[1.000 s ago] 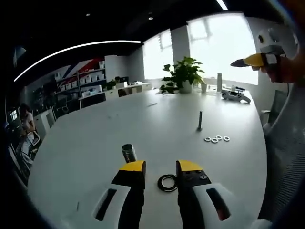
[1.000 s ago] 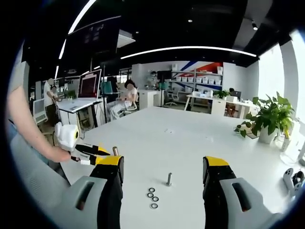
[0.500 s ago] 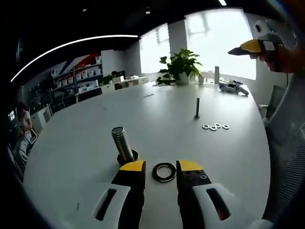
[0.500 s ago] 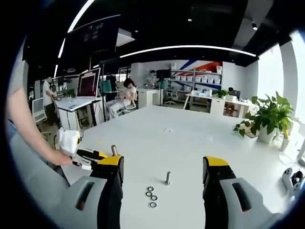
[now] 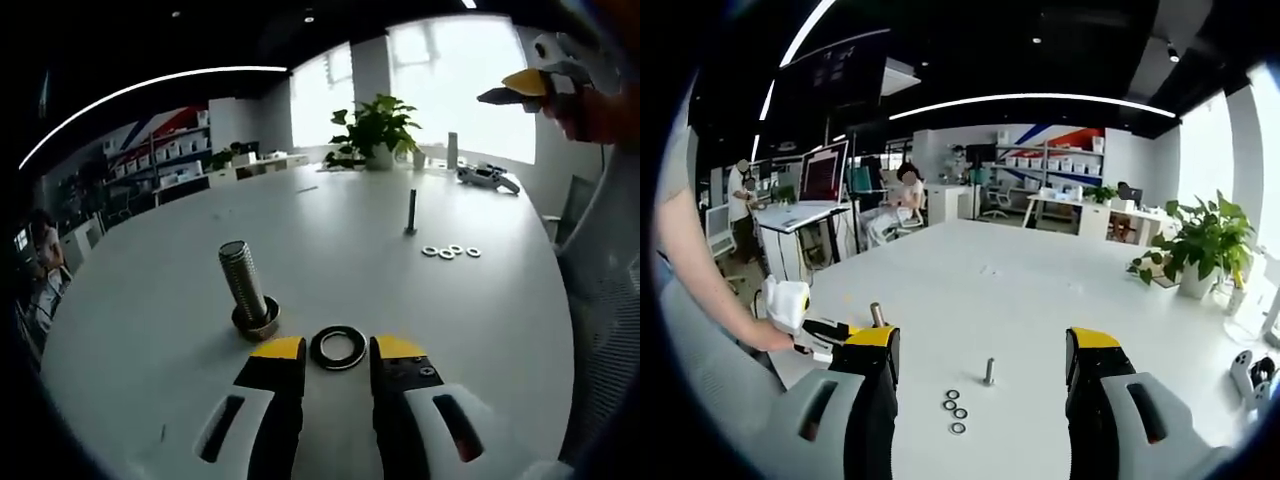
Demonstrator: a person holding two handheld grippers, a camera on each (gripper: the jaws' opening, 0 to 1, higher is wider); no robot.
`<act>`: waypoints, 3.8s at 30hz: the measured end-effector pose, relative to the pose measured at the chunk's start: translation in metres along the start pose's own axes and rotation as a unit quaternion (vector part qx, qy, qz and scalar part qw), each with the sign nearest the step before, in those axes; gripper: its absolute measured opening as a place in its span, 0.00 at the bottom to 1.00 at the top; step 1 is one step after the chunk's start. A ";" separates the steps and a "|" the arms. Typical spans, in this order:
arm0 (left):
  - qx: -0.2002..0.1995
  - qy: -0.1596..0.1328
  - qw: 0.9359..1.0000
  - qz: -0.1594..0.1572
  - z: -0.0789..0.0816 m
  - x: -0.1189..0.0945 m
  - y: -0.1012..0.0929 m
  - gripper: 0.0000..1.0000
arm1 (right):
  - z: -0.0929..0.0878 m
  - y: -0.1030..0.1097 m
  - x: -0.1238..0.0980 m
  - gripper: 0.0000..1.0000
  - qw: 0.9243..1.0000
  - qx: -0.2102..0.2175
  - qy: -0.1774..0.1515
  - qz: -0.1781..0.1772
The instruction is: Place the washer onto the threaded stud by aligning its center hole with the stud, sliding it down to the base, and recovering from edge contact or off-axis alignment until the washer reaches the visible bottom stop.
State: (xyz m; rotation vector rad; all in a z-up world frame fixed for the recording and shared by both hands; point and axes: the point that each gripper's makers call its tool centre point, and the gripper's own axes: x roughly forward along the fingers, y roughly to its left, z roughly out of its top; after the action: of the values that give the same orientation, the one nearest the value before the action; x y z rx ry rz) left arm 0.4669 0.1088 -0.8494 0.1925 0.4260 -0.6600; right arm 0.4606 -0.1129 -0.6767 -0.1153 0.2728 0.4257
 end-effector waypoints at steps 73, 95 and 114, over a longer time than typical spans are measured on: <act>-0.018 -0.011 1.000 0.006 0.004 0.009 0.000 0.22 | -0.001 -0.004 0.000 0.69 1.000 0.004 0.003 -0.004; -0.025 -0.003 0.999 0.022 0.005 0.017 0.012 0.18 | -0.001 -0.003 0.000 0.70 1.000 0.004 0.002 -0.004; -0.040 -0.006 0.999 0.031 0.001 0.013 0.018 0.24 | -0.001 -0.003 0.000 0.70 1.000 0.005 0.001 -0.003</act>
State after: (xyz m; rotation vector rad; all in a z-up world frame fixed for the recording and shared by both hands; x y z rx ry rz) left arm 0.4880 0.1152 -0.8541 0.1250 0.4326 -0.5815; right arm 0.4614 -0.1162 -0.6771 -0.1066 0.2769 0.4179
